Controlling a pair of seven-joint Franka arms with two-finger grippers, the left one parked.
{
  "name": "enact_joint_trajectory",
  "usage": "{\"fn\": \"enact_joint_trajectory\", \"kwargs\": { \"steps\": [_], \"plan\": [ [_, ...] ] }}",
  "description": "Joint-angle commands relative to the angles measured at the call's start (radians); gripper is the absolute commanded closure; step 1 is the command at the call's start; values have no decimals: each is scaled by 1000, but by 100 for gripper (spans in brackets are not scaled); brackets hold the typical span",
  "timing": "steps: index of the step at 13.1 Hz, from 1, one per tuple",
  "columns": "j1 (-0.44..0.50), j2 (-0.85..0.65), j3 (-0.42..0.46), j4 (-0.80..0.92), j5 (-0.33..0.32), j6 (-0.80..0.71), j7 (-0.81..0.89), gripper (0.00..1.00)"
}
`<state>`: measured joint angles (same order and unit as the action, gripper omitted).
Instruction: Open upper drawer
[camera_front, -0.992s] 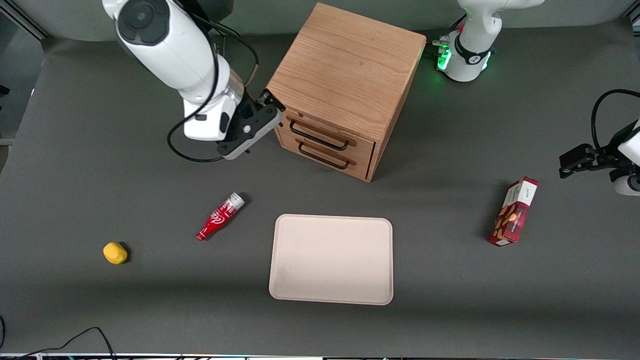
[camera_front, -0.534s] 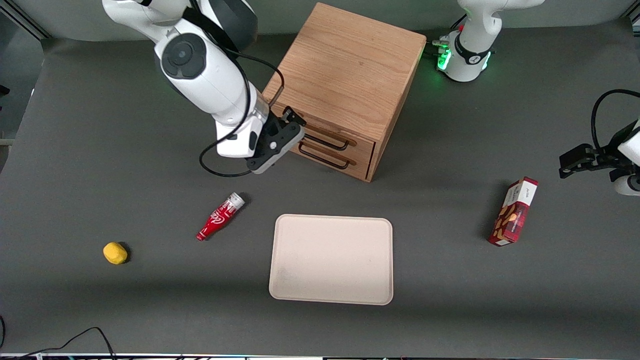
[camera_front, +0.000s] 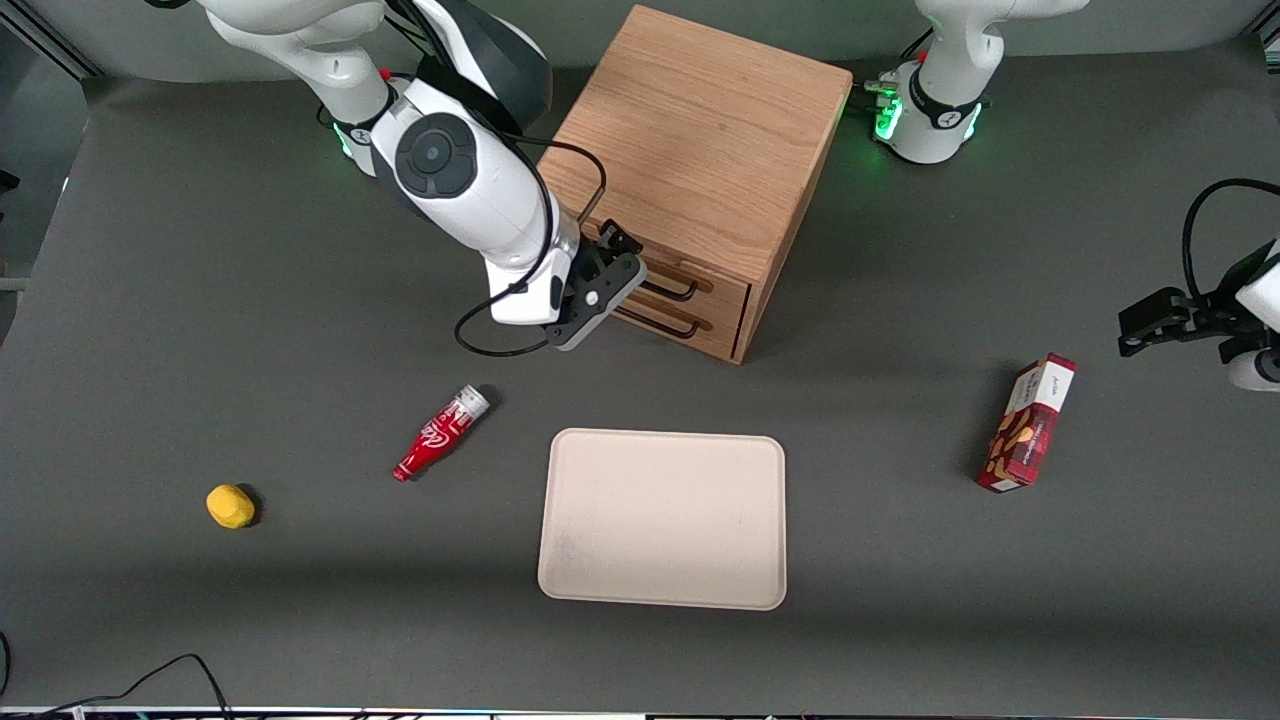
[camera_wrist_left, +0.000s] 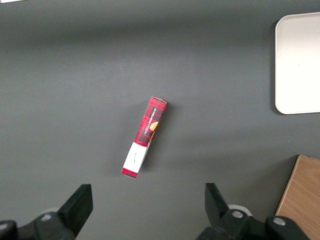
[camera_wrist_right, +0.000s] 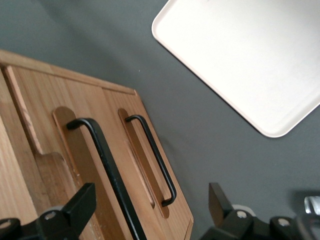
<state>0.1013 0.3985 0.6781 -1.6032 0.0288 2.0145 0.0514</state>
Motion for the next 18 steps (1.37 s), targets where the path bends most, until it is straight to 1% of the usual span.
{"fn": "enact_joint_trajectory", "kwargs": {
  "steps": [1,4,7,12,13,14,15,18],
  "plan": [
    [-6,-21,17,-56,-7,32,2,0],
    [-12,-24,26,-87,-7,50,2,0],
    [-12,-24,26,-136,-7,118,2,0],
    [-15,-10,24,-142,-12,144,-4,0],
    [-15,-10,21,-141,-17,144,-5,0],
    [-17,-7,20,-139,-41,144,-11,0],
    [-23,-7,17,-139,-52,144,-27,0],
    [-40,-1,8,-133,-52,144,-68,0]
  ]
}}
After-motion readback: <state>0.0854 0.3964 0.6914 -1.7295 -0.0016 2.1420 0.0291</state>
